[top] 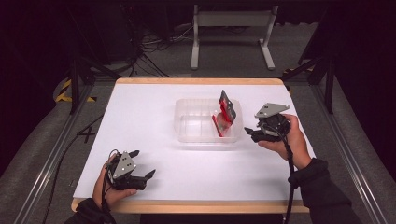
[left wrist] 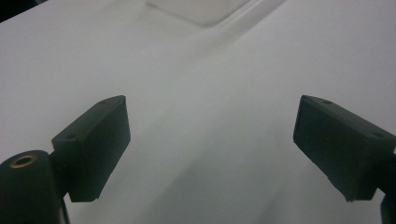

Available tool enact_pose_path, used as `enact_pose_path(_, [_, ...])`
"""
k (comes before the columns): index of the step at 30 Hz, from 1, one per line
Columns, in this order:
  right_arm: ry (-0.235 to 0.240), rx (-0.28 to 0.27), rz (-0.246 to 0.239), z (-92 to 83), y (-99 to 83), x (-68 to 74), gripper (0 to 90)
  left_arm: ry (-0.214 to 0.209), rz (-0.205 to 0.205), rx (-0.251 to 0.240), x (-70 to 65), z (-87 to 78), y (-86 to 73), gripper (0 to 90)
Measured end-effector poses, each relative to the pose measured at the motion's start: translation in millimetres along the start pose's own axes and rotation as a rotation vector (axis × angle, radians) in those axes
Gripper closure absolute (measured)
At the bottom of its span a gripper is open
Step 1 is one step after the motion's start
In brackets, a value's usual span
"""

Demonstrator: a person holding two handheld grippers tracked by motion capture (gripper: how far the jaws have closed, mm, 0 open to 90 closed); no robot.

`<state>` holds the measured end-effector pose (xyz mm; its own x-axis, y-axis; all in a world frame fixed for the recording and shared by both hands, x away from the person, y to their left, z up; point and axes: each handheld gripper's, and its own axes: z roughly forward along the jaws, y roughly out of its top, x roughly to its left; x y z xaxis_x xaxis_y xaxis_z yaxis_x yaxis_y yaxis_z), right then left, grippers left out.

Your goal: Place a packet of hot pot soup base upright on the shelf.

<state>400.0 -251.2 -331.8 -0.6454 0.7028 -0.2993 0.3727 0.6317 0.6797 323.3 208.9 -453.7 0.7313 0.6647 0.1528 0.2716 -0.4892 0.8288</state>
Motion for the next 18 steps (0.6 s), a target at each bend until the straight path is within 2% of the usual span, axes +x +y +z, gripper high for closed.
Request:
enact_pose_path(10, [-0.017,0.016,0.005,-1.0,-22.7,-3.3,33.3,0.0,-0.006,0.003,0.2,0.2,-0.2,11.7])
enact_pose_path(12, [-0.006,0.02,0.015,-1.1,-27.4,-4.8,32.2,0.0,-0.004,0.004,-0.1,0.2,-0.2,11.6])
enact_pose_path(18, [-0.007,-0.004,0.016,-5.1,-41.6,-5.6,30.8,-0.002,-0.006,0.005,0.0,0.3,-0.4,11.6])
